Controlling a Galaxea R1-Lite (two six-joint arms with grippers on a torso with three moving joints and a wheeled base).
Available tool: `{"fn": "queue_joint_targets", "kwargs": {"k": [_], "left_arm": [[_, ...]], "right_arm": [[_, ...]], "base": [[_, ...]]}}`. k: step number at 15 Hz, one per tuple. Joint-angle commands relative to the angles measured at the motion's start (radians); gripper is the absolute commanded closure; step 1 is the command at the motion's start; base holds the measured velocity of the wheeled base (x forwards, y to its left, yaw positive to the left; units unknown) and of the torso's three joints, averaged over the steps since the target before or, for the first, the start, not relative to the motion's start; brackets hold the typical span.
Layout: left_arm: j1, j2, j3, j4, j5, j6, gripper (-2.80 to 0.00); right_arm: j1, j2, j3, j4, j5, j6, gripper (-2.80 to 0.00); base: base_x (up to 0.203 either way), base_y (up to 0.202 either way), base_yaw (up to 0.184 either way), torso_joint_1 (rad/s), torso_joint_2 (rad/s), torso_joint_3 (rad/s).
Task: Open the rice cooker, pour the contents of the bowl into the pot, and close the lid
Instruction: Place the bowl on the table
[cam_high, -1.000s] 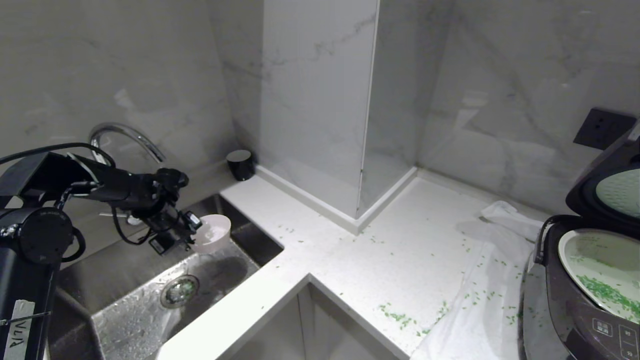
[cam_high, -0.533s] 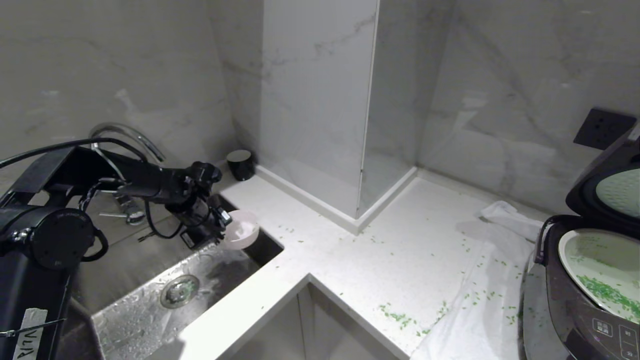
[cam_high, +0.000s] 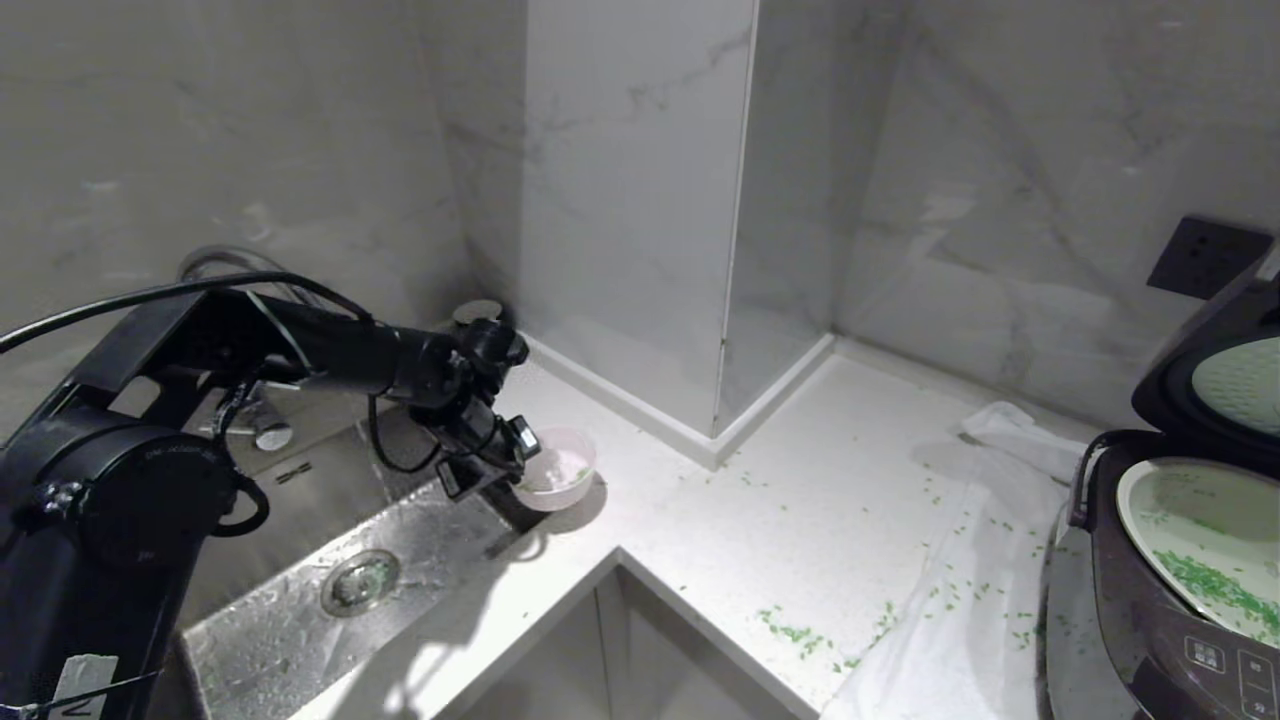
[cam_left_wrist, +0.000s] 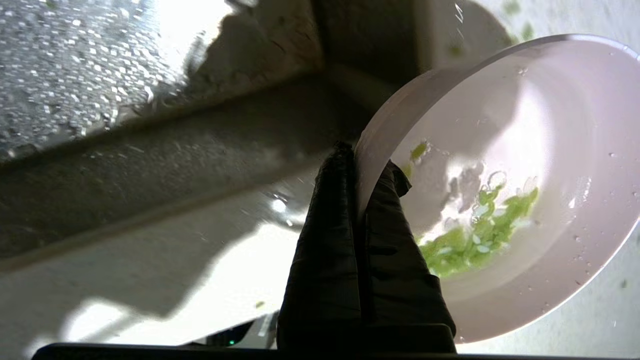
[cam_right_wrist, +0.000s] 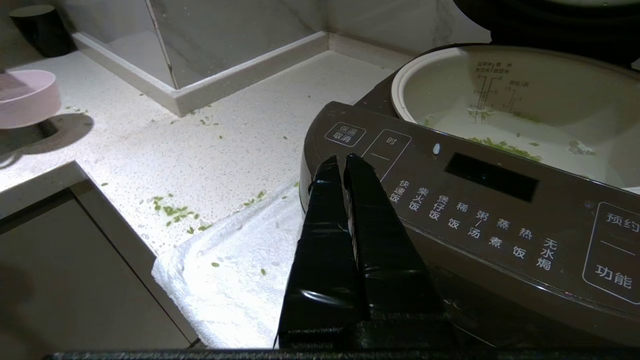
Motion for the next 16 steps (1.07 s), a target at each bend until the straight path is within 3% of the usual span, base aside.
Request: {"fn": "queue_joint_targets", "kwargs": {"k": [1, 7, 11, 16], "left_arm": [[-0.049, 0.006, -0.016, 0.003, 0.0, -0.004, 0.0], [-0.128, 0.09, -0.112, 0.006, 0.009, -0.005, 0.0], [-0.191, 0.154, -0.147, 0.006, 0.08, -0.006, 0.0], [-0.234, 0.181, -0.189, 0.006, 0.118, -0.009, 0.0]], "right_arm": [[0.0, 0.0, 0.0, 0.0, -0.001, 0.0, 0.0], [0.0, 0.0, 0.0, 0.0, 0.0, 0.0, 0.0], [0.0, 0.0, 0.0, 0.0, 0.0, 0.0, 0.0], [0.0, 0.0, 0.0, 0.0, 0.0, -0.001, 0.0]], "base": [[0.0, 0.0, 0.0, 0.0, 0.0, 0.0], [0.0, 0.0, 0.0, 0.0, 0.0, 0.0], [0.0, 0.0, 0.0, 0.0, 0.0, 0.0], [0.0, 0.0, 0.0, 0.0, 0.0, 0.0]]}}
